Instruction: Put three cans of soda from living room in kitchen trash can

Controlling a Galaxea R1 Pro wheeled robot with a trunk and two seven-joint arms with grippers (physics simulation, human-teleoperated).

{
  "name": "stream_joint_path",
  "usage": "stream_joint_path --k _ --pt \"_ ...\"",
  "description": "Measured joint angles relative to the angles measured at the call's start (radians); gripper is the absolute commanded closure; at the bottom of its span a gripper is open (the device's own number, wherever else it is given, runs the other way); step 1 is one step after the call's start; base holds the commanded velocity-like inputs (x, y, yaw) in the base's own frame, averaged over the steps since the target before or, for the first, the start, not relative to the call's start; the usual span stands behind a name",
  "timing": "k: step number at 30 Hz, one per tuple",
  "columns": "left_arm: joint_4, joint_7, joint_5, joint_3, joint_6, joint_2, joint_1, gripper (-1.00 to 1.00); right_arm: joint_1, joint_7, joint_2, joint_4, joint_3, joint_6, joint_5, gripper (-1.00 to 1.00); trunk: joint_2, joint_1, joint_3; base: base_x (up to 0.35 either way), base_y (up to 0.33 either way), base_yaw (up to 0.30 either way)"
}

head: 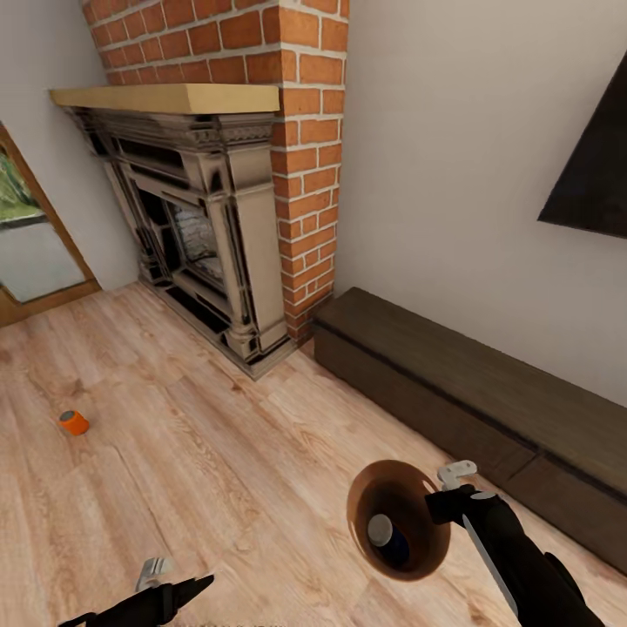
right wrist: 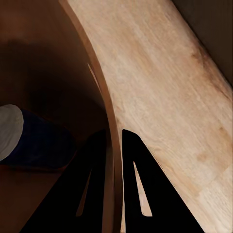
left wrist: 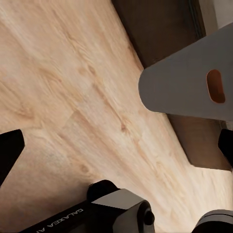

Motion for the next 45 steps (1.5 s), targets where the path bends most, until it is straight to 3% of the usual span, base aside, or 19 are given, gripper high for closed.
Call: stream_joint_path --k 26,45 --pt "0.000 0.000 0.000 -0.001 0.000 0.000 0.000 -1.00 0.000 0.001 0.000 0.001 0.000 0.000 -0.004 1.00 0.000 0.000 0.000 0.006 0.261 0.284" --pt "0.000 0.000 0.000 -0.001 0.000 0.000 0.000 -1.00 0.000 0.000 0.000 0.000 0.000 0.000 0.002 1.00 0.000 0.000 0.000 0.147 0.046 0.284"
